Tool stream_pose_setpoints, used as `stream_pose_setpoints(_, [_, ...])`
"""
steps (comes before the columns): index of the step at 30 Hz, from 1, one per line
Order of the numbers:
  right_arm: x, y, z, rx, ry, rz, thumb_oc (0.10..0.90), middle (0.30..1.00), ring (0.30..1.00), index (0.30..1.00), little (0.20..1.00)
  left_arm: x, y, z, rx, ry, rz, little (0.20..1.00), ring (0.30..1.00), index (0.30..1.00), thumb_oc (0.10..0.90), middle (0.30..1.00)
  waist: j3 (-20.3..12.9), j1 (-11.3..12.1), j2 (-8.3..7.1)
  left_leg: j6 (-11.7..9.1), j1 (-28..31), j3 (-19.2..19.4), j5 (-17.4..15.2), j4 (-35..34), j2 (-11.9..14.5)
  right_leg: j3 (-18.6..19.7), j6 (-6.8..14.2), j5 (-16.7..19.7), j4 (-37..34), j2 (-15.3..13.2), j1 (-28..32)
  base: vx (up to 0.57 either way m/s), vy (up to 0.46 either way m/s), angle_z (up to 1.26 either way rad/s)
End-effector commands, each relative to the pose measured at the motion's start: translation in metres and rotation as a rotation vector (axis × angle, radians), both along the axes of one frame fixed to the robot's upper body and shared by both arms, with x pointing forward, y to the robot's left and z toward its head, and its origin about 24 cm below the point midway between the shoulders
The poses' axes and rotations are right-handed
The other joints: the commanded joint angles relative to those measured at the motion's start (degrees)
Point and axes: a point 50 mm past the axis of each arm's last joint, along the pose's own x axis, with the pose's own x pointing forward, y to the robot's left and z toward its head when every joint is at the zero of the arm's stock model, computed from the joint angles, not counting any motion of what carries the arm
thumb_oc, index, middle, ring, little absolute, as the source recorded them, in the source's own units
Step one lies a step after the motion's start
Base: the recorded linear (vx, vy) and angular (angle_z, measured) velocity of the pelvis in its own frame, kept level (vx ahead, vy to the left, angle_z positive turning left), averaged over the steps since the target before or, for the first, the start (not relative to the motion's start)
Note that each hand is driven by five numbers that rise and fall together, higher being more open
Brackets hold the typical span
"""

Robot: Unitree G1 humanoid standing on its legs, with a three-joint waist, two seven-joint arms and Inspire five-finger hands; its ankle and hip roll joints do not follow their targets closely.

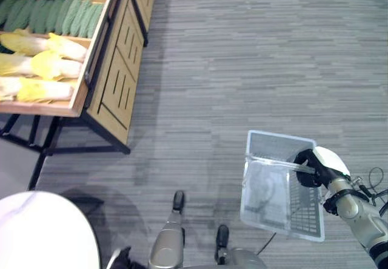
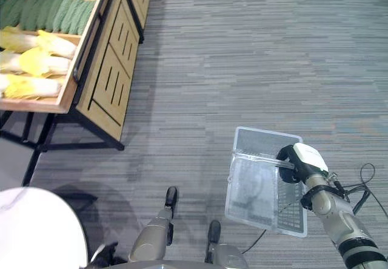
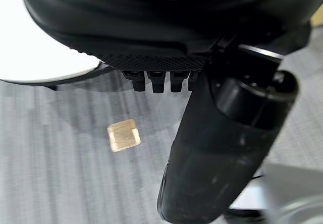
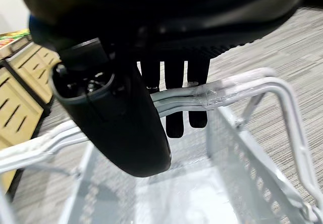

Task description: Get the vegetables into the basket

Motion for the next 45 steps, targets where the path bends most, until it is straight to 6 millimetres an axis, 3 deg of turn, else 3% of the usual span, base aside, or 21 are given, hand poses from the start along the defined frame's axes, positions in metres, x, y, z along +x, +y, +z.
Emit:
stream_pose_setpoints(1, [0.035, 0.011, 0.061, -0.052, -0.279, 0.108, 0.4, 0.3, 0.3, 0.3, 0.3, 0.023, 0.027, 0.012, 0.095, -0.058, -0.064, 1.0, 1.0, 1.0, 0.9, 1.0, -4.7, 1.8, -3.76, -0.8, -2.9, 1.6, -2.6, 2.7, -0.3, 3.2, 6.2, 0.1, 7.1, -6.6, -2.4, 0.16, 0.238, 0.14])
stream_pose_setpoints(3, [0.036, 0.014, 0.059, -0.044, -0.276, 0.106, 0.4, 0.3, 0.3, 0.3, 0.3, 0.026, 0.029, 0.013, 0.102, -0.065, -0.068, 1.0, 1.0, 1.0, 0.9, 1.0, -4.9, 1.8, -4.12, -0.2, -2.6, 2.0, -3.3, 3.1, -0.8, 3.7, 6.6, 0.9, 7.7, -7.0, -2.9, 0.13, 0.207, 0.04])
stream_pose_setpoints(4, [0.04, 0.022, 0.052, -0.015, -0.274, 0.108, 0.4, 0.3, 0.3, 0.3, 0.3, 0.04, 0.032, 0.018, 0.109, -0.114, -0.086, 1.0, 1.0, 1.0, 0.9, 1.0, -5.1, 1.9, -5.68, 1.8, -2.0, 2.6, -6.1, 4.5, -2.7, 4.7, 8.2, 5.8, 10.5, -9.3, -4.3, 0.23, 0.421, -0.04])
stream_pose_setpoints(5, [0.045, 0.026, 0.052, -0.005, -0.282, 0.11, 0.4, 0.3, 0.3, 0.3, 0.3, 0.045, 0.036, 0.02, 0.12, -0.133, -0.09, 1.0, 1.0, 1.0, 0.9, 1.0, -4.9, 2.0, -5.84, 2.7, -1.0, 2.9, -6.7, 4.1, -3.3, 4.8, 8.6, 8.7, 13.8, -9.9, -6.3, 0.23, 0.42, -0.15])
stream_pose_setpoints(6, [0.045, 0.026, 0.052, -0.004, -0.283, 0.111, 0.4, 0.3, 0.3, 0.3, 0.3, 0.046, 0.036, 0.021, 0.121, -0.133, -0.09, 1.0, 1.0, 1.0, 0.9, 1.0, -4.8, 2.1, -5.87, 2.7, -1.0, 3.0, -6.7, 4.1, -3.3, 4.9, 8.7, 8.7, 13.9, -9.9, -6.4, 0.1, 0.264, -0.2])
stream_pose_setpoints(7, [0.048, 0.029, 0.052, 0.002, -0.286, 0.117, 0.4, 0.3, 0.3, 0.3, 0.3, 0.05, 0.039, 0.023, 0.13, -0.146, -0.097, 1.0, 1.0, 1.0, 0.9, 1.0, -4.3, 2.0, -5.42, 3.7, 0.3, 2.8, -7.6, 3.9, -3.9, 4.9, 8.5, 11.0, 20.0, -10.1, -8.4, 0.09, 0.205, -0.17])
stream_pose_setpoints(10, [0.047, 0.032, 0.046, 0.013, -0.268, 0.119, 0.4, 0.3, 0.3, 0.3, 0.3, 0.053, 0.045, 0.026, 0.148, -0.151, -0.112, 1.0, 1.0, 1.0, 0.9, 1.0, -3.3, 1.4, -4.62, 4.8, 3.1, 2.1, -8.9, 3.5, -4.2, 4.3, 7.7, 12.6, 27.1, -9.5, -12.3, 0.14, 0.193, 0.02])
stream_pose_setpoints(13, [0.047, 0.033, 0.046, 0.012, -0.268, 0.125, 0.4, 0.3, 0.3, 0.3, 0.3, 0.054, 0.048, 0.027, 0.159, -0.15, -0.112, 1.0, 1.0, 1.0, 0.9, 1.0, -2.4, 0.7, -4.31, 5.1, 4.8, 1.6, -9.6, 3.2, -4.2, 3.3, 7.1, 12.5, 28.5, -8.9, -15.2, 0.12, 0.047, 0.05])
stream_pose_setpoints(16, [0.05, 0.035, 0.053, 0.018, -0.294, 0.137, 0.4, 0.3, 0.3, 0.3, 0.3, 0.056, 0.048, 0.027, 0.162, -0.14, -0.123, 1.0, 1.0, 1.0, 0.9, 1.0, -0.8, -0.8, -4.0, 4.5, 8.1, 0.1, -11.7, 3.4, -4.1, 0.9, 6.4, 9.5, 21.1, -7.9, -19.8, 0.24, -0.043, 0.18])
stream_pose_setpoints(17, [0.05, 0.035, 0.053, 0.018, -0.294, 0.137, 0.4, 0.3, 0.3, 0.3, 0.3, 0.056, 0.048, 0.027, 0.162, -0.14, -0.123, 1.0, 1.0, 1.0, 0.9, 1.0, -0.6, -1.0, -3.84, 4.4, 8.4, -0.1, -11.8, 3.4, -3.9, 0.7, 6.4, 9.4, 20.8, -7.8, -19.3, 0.18, -0.101, 0.25])
stream_pose_setpoints(20, [0.051, 0.036, 0.058, 0.012, -0.314, 0.15, 0.4, 0.3, 0.3, 0.3, 0.3, 0.055, 0.046, 0.026, 0.158, -0.129, -0.128, 1.0, 1.0, 1.0, 0.9, 1.0, -0.2, -2.9, -4.16, 2.7, 11.7, -2.5, -14.4, 3.5, -3.7, 2.7, 8.0, 12.2, 8.7, -8.0, -22.4, 0.32, -0.175, 0.26])
stream_pose_setpoints(23, [0.047, 0.034, 0.056, 0.0, -0.297, 0.151, 0.4, 0.3, 0.3, 0.3, 0.3, 0.048, 0.043, 0.023, 0.144, -0.103, -0.142, 1.0, 1.0, 1.0, 0.9, 1.0, -1.1, -3.4, -4.4, 1.7, 13.5, -4.2, -16.6, 4.7, -3.3, 5.1, 8.1, 12.2, 7.8, -7.0, -21.5, 0.29, -0.176, 0.46])
stream_pose_setpoints(24, [0.047, 0.036, 0.055, 0.011, -0.295, 0.157, 0.4, 0.3, 0.3, 0.3, 0.3, 0.045, 0.041, 0.021, 0.143, -0.09, -0.147, 1.0, 1.0, 1.0, 0.9, 1.0, -1.6, -3.1, -4.57, 1.4, 13.9, -4.3, -17.2, 5.5, -2.7, 4.0, 7.6, 11.9, 8.0, -6.7, -20.7, 0.27, -0.212, 0.59])
stream_pose_setpoints(29, [0.043, 0.029, 0.058, 0.017, -0.303, 0.138, 0.4, 0.3, 0.3, 0.3, 0.3, 0.046, 0.034, 0.019, 0.126, -0.096, -0.16, 1.0, 1.0, 1.0, 0.9, 1.0, -3.0, -3.5, -3.29, -0.7, 14.5, -7.5, -15.4, 7.2, 0.6, 1.1, 5.3, 8.5, 10.3, -3.8, -19.2, 0.21, -0.228, 0.39])
stream_pose_setpoints(34, [0.042, 0.023, 0.061, 0.005, -0.309, 0.124, 0.4, 0.3, 0.3, 0.3, 0.3, 0.052, 0.027, 0.019, 0.116, -0.117, -0.169, 1.0, 1.0, 1.0, 0.9, 1.0, -3.6, -3.9, -2.76, -1.6, 14.3, -8.1, -13.2, 6.4, 2.4, -0.7, 4.6, 7.1, 10.5, -3.0, -18.7, 0.12, -0.162, 0.31])
stream_pose_setpoints(45, [0.043, 0.026, 0.063, -0.009, -0.285, 0.164, 0.4, 0.3, 0.3, 0.3, 0.3, 0.052, 0.022, 0.017, 0.112, -0.113, -0.167, 1.0, 1.0, 1.0, 0.9, 1.0, -4.1, -3.6, -1.89, -2.7, 13.3, -8.3, -9.5, 8.9, 3.6, -0.9, 2.8, 4.7, 11.2, -1.9, -18.2, 0.07, -0.06, 0.02])
